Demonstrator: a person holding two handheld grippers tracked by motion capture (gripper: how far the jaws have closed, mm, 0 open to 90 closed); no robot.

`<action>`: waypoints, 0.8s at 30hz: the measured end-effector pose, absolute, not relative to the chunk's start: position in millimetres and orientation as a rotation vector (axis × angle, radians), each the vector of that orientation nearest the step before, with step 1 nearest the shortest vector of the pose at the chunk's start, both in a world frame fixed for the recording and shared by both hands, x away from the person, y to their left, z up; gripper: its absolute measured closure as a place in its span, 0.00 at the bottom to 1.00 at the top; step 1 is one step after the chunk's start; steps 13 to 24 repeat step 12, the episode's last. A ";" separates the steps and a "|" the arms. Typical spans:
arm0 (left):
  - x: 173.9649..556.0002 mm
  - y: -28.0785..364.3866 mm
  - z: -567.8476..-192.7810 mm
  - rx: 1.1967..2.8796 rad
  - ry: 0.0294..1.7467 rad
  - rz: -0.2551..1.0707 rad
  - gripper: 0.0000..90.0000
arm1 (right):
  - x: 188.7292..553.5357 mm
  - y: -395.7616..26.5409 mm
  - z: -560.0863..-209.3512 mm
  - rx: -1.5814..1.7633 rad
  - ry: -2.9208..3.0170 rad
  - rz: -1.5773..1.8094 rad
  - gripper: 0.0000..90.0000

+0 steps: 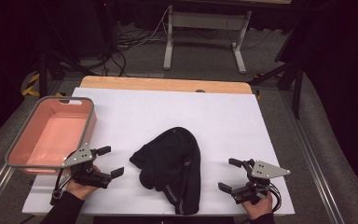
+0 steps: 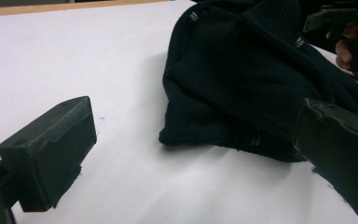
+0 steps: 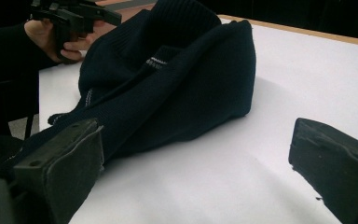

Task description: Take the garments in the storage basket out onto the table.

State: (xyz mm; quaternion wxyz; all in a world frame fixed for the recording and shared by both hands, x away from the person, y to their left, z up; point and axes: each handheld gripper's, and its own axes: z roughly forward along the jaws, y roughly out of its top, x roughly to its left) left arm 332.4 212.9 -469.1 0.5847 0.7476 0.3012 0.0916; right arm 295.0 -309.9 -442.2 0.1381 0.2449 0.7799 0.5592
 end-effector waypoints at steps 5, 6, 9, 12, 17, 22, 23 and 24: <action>331.6 215.9 -469.8 1.700 0.718 0.239 0.01 | 295.2 -310.5 -442.1 0.707 2.256 1.618 0.04; 331.6 216.1 -470.0 1.698 0.720 0.241 0.01 | 295.1 -310.5 -442.1 0.706 2.255 1.619 0.04; 331.0 214.3 -470.5 1.705 0.721 0.253 0.01 | 295.4 -310.4 -442.2 0.705 2.257 1.617 0.04; 330.7 212.8 -470.6 1.714 0.716 0.262 0.01 | 295.5 -310.1 -442.2 0.704 2.258 1.617 0.04; 330.7 212.8 -470.6 1.714 0.716 0.262 0.01 | 295.5 -310.1 -442.2 0.704 2.258 1.617 0.04; 330.7 212.8 -470.6 1.714 0.716 0.262 0.01 | 295.5 -310.1 -442.2 0.704 2.258 1.617 0.04; 330.7 212.8 -470.6 1.714 0.716 0.262 0.01 | 295.5 -310.1 -442.2 0.704 2.258 1.617 0.04; 330.7 212.8 -470.6 1.714 0.716 0.262 0.01 | 295.5 -310.1 -442.2 0.704 2.258 1.617 0.04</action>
